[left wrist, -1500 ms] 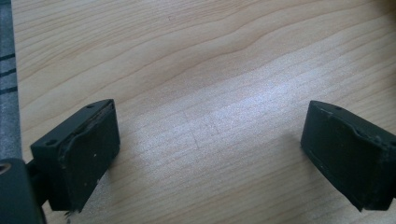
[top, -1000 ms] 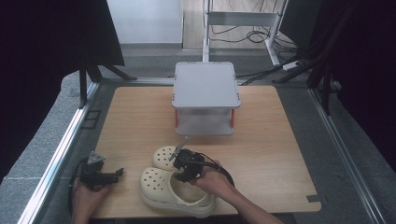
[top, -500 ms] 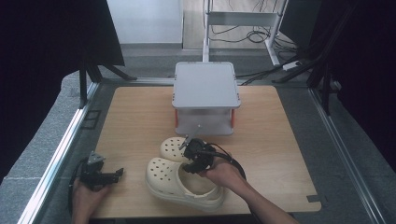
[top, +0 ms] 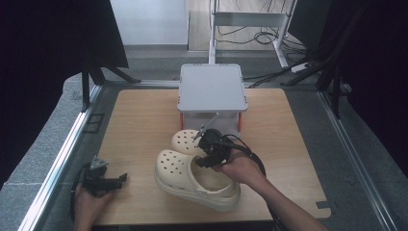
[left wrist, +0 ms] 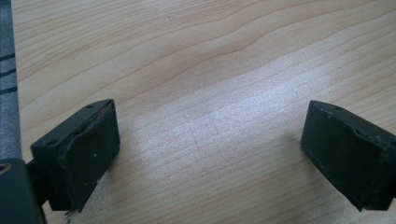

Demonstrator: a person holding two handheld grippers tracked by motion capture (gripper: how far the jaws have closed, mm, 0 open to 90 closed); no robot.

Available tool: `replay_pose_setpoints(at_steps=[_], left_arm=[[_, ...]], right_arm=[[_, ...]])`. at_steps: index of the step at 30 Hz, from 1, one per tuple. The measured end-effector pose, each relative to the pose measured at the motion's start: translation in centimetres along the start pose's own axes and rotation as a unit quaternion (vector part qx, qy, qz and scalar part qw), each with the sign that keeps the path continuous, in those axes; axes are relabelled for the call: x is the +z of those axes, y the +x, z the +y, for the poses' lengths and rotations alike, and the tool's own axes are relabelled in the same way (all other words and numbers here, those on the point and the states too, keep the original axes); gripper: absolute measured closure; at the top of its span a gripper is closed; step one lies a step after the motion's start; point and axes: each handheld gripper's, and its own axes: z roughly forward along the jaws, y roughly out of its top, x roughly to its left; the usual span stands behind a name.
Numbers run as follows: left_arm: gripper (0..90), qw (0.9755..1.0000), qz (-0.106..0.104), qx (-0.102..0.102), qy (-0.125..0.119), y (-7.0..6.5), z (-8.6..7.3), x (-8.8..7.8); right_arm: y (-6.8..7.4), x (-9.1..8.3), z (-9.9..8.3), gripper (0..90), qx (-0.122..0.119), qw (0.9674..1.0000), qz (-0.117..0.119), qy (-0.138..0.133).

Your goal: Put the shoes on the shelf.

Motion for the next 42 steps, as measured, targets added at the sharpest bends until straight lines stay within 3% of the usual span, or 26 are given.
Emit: replay_pose_setpoints(at_steps=[11,17,25,33,42], left_arm=[[4.7,1.0000,-0.001,0.001,0.001,0.0,0.0,0.0],[4.7,1.0000,-0.001,0.001,0.001,0.0,0.0,0.0],[4.7,1.0000,-0.001,0.001,0.001,0.0,0.0,0.0],[4.7,1.0000,-0.003,0.002,0.004,0.0,0.0,-0.1],[4.6,1.0000,-0.003,0.002,0.003,0.0,0.0,0.0]], right_arm=[[-0.4,-4.3,1.6,71.0,0.018,0.9996,-0.011,-0.017],[-0.7,-5.8,2.5,71.0,0.029,0.9992,-0.011,-0.027],[-1.8,-8.0,4.3,71.0,0.045,0.9977,-0.035,-0.037],[-3.8,-9.1,6.3,71.1,0.074,0.9934,-0.072,-0.050],[-7.0,-8.4,8.3,71.1,0.125,0.9841,-0.109,-0.063]])
